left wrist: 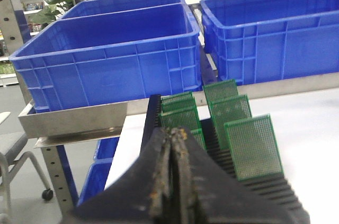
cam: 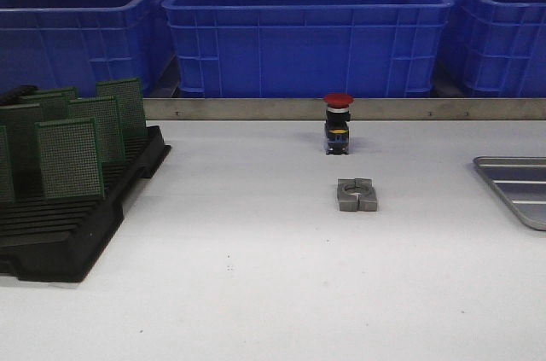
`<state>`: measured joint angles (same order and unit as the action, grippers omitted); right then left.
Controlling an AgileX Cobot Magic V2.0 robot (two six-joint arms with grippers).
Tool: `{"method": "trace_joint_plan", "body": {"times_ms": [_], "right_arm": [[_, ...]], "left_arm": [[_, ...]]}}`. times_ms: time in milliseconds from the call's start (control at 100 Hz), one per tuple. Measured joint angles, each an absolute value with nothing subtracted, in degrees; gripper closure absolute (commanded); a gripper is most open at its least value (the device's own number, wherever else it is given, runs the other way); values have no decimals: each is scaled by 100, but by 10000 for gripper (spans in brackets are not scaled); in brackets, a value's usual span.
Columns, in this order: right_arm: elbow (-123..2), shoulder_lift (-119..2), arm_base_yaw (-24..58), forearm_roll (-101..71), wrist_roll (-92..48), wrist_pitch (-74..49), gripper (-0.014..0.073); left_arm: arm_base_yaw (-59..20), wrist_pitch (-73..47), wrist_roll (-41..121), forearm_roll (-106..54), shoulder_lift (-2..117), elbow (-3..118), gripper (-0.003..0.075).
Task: Place circuit board on tray
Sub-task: 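Move the left gripper down toward the black rack of green boards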
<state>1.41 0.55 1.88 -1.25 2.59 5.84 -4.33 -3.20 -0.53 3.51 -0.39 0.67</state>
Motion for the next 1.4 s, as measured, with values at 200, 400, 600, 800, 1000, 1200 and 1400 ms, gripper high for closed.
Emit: {"method": "trace_joint_plan", "body": {"times_ms": [200, 400, 600, 800, 1000, 1200, 1400], "right_arm": [[141, 55, 188, -125, 259, 584, 662], [141, 55, 188, -125, 259, 584, 662], [141, 55, 188, -125, 259, 584, 662], [141, 55, 188, -125, 259, 584, 662], [141, 55, 188, -125, 259, 584, 662], [141, 55, 188, -125, 259, 584, 662], [141, 55, 188, -125, 259, 584, 662]], "left_arm": [[-433, -774, -53, -169, 42, 897, 738], [-433, -1774, -53, -231, 992, 2260, 738], [-433, -2949, 115, -234, 2462, 3737, 738], [-433, -4131, 271, -244, 3982, 5052, 738], [-433, -4579, 281, -326, 5061, 5693, 738], [-433, -4592, 281, -471, 5478, 5795, 738], [-433, -4602, 306, -470, 5511, 5808, 738]]}}
